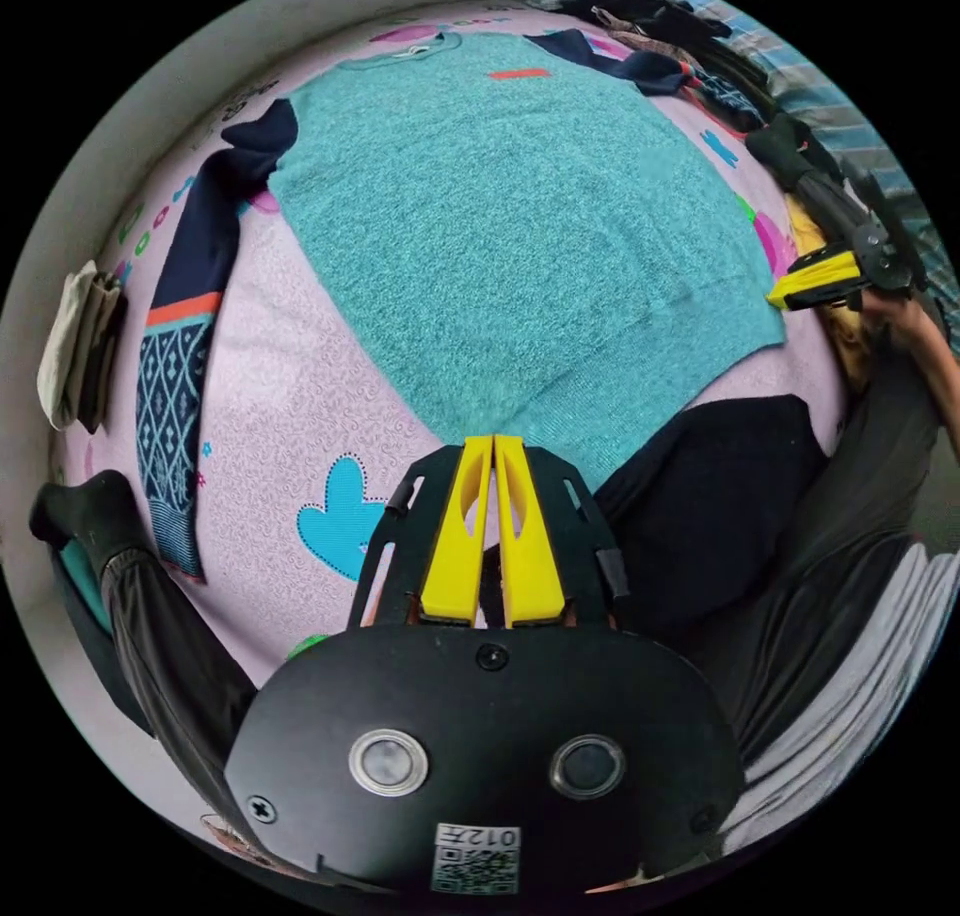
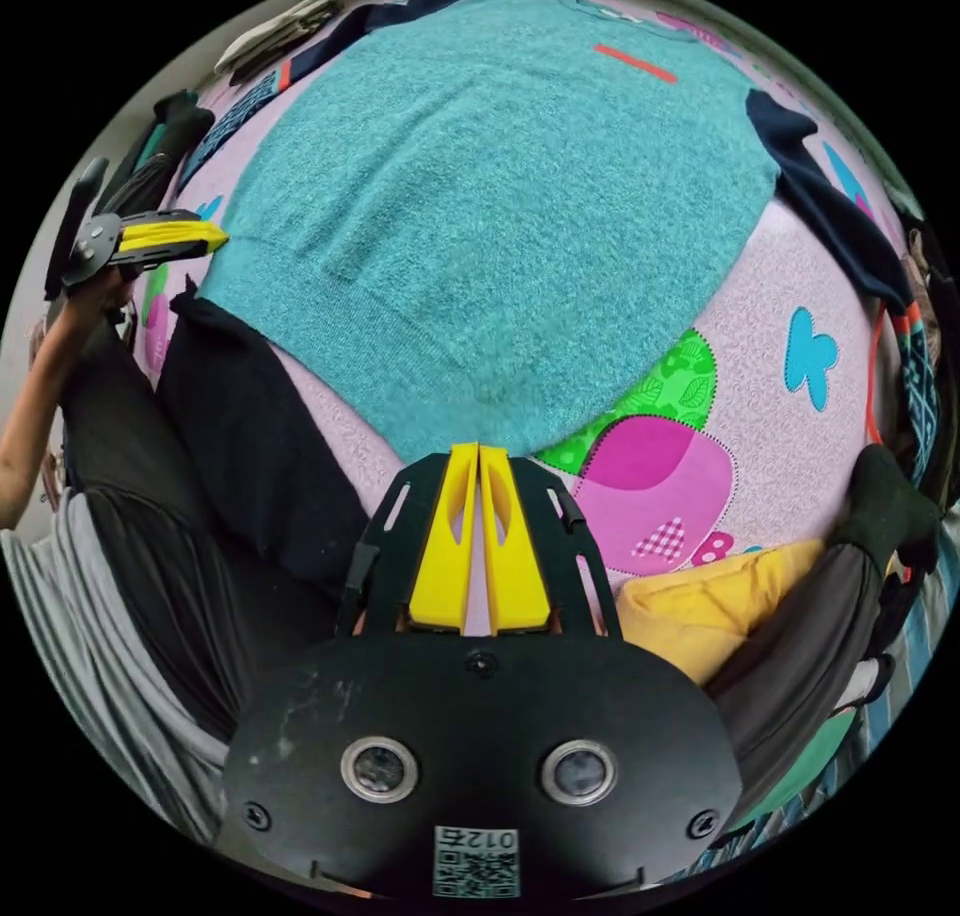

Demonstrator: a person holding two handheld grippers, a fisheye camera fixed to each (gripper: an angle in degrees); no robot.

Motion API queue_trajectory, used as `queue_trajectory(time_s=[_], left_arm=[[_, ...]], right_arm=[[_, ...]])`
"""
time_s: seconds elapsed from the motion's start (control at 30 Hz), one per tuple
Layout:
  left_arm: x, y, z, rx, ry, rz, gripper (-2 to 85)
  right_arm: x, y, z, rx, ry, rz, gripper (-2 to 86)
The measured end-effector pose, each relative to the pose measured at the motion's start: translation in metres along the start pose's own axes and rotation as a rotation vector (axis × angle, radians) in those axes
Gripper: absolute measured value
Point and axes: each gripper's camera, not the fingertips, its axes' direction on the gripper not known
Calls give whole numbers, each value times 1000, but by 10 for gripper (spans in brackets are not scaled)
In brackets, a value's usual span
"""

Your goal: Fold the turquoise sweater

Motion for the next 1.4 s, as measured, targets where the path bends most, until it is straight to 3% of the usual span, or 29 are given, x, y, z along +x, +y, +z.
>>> queue_trajectory(time_s=[0.17,0.27,0.4,0.7,0.87,1.17,1.4], left_arm=[[-21,-31,-21,202,8,-87,7],[-23,-75,-18,257,-116,-66,6],[-41,-124,16,130,-129,-85,4],[-59,-129,33,134,-75,-110,3],[-44,-113,39,91,47,-22,4],[-38,-105,68,73,37,-14,5],[28,-56,52,30,94,409,25]], right_arm=[[25,-24,-32,234,67,105,-8],[47,-53,-36,340,129,198,-9],[73,-80,-26,348,174,272,-9],[86,-82,1,262,192,293,-10],[39,-57,20,229,20,105,-10],[10,-60,53,165,45,68,-8],[-98,-26,60,307,-129,-277,15]])
